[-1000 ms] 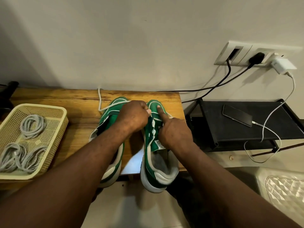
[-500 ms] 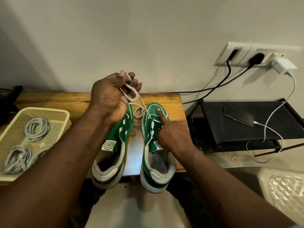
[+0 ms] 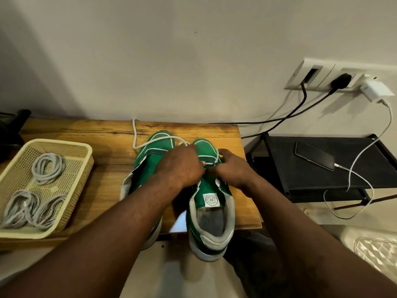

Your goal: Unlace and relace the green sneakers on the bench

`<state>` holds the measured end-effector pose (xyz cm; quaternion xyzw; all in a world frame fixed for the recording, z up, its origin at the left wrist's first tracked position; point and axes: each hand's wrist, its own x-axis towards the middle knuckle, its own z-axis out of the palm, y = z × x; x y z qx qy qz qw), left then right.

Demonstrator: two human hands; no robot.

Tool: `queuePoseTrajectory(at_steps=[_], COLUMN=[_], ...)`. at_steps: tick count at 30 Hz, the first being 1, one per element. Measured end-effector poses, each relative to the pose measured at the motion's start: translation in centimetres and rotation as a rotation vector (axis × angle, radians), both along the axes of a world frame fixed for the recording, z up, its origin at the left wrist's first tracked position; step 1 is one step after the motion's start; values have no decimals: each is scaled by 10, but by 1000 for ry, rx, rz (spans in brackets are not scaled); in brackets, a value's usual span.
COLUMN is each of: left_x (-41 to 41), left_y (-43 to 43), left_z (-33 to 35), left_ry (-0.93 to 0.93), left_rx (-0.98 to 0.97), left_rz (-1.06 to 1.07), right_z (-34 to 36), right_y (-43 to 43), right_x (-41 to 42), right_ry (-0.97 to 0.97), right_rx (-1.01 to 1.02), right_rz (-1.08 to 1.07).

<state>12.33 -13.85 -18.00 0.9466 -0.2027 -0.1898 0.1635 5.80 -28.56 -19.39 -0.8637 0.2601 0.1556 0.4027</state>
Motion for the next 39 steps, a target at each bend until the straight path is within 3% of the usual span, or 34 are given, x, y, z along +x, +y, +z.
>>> queuePoseTrajectory(at_steps=[4, 6, 9, 13, 14, 15, 17, 18, 20, 25, 29, 31, 33, 35, 36, 37, 39], left_x=[-1, -5, -14, -14, -14, -14, -15, -16, -15, -12, -11, -11, -11, -6, -3, 0, 5], left_y=[5, 5, 2, 3, 3, 4, 3, 3, 2, 2, 0, 0, 0, 2, 3, 4, 6], left_z=[1, 1, -1, -2, -2, -2, -2, -2, -3, -3, -2, -3, -3, 0, 2, 4, 8], left_ry=[4, 34, 18, 10, 14, 18, 18, 18, 20, 44, 47, 42, 43, 73, 93, 109, 114], left_rx=[-21, -34, -13, -31, -36, -33, -18, -11, 2, 1, 8, 16, 11, 6, 8, 13, 19], left_rz=[7, -1, -29, -26, -25, -23, -26, -26, -31, -23, -11, -12, -20, -43, -61, -77, -95], right_z=[-16, -23, -24, -19, -14, -6, 20, 35, 57, 52, 55, 58, 47, 29, 22, 19, 24], right_y=[-2, -4, -6, -7, -5, -4, -4, -7, -22, -34, -40, -43, -42, -38, -34, -29, -17], right_x=[9, 10, 9, 14, 15, 17, 17, 16, 15, 6, 7, 6, 3, 0, -1, -1, 0], right_ry=[-180, -253, -330, -361, -376, -408, -452, -484, -619, -843, -1120, -1120, -880, -466, -280, -167, -152], right_rx=[275, 171, -60, -174, -112, 91, 709, 964, 1167, 660, 637, 530, 170, -196, -284, -334, -440], right_rz=[-333, -431, -398, -436, -507, -630, -855, -869, -813, -810, -803, -736, -642, -498, -414, -341, -224])
